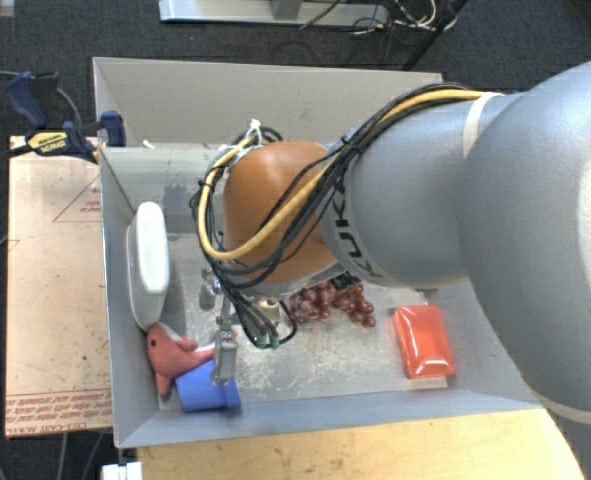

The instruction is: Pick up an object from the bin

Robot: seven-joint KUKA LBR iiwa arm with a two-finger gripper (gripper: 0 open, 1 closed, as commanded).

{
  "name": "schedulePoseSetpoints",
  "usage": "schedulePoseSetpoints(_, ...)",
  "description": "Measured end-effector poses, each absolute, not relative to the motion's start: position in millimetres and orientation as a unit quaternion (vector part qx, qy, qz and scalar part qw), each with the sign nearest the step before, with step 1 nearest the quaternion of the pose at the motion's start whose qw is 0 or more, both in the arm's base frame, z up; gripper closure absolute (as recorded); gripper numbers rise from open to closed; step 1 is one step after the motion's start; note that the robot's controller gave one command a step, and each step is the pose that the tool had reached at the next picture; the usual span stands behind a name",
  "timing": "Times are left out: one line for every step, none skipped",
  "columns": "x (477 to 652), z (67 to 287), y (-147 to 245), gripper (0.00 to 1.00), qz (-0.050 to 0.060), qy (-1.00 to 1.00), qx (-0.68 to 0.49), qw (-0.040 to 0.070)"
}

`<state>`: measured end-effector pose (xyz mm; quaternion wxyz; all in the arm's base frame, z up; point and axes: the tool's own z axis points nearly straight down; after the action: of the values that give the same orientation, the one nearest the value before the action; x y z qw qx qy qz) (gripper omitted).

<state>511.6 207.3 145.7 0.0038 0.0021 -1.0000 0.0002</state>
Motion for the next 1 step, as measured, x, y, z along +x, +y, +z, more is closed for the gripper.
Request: schedulePoseSetpoints(513.7, 150.0, 206.5, 0.0, -0.001, -1.0, 0.0, 0.0)
